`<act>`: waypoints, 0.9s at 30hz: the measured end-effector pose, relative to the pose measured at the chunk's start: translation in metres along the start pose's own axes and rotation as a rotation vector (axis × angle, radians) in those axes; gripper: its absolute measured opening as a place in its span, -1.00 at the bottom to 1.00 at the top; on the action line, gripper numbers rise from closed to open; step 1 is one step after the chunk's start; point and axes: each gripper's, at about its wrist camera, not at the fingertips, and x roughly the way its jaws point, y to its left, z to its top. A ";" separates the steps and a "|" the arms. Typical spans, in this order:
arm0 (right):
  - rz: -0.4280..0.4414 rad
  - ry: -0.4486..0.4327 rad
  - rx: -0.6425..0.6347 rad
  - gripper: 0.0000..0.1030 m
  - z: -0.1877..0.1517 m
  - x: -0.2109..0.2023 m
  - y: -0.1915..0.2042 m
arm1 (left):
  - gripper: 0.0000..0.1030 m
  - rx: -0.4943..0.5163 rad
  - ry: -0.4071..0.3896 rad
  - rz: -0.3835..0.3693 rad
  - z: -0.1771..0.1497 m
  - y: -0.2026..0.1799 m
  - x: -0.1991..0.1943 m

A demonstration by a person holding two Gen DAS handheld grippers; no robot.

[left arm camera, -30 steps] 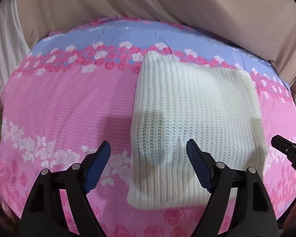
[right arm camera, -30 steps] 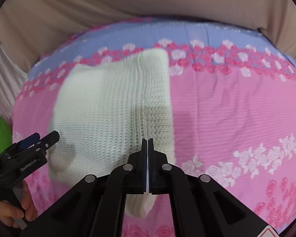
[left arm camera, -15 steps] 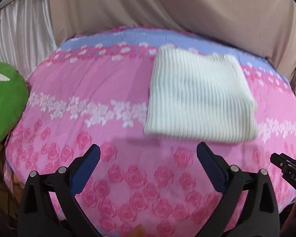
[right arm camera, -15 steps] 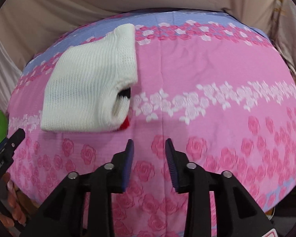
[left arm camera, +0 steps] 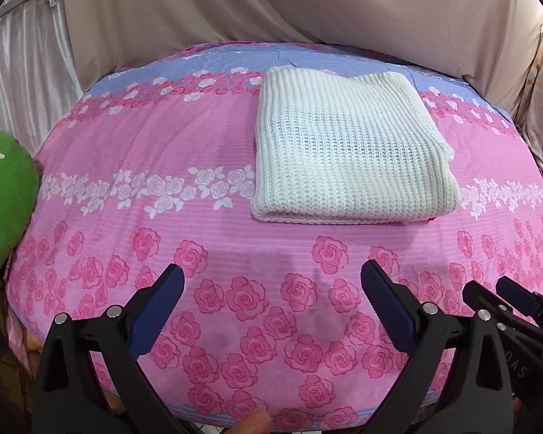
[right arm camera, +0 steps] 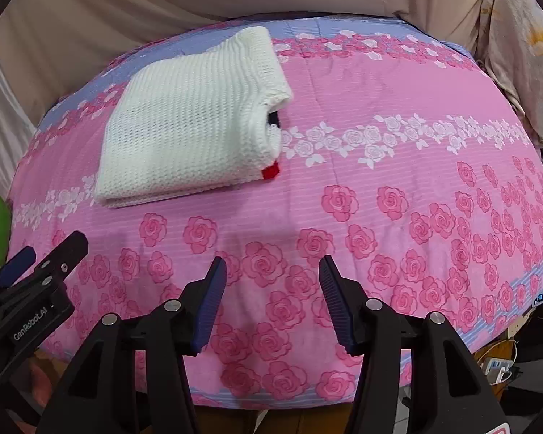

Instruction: Fold small clothes

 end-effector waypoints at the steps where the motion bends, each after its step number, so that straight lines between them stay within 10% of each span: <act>1: -0.006 -0.007 -0.006 0.02 0.000 -0.001 0.003 | 0.86 0.002 -0.002 0.003 0.001 0.000 0.000; 27: -0.017 -0.035 -0.066 0.06 -0.008 -0.012 0.022 | 0.86 0.019 0.050 0.029 -0.008 -0.008 -0.001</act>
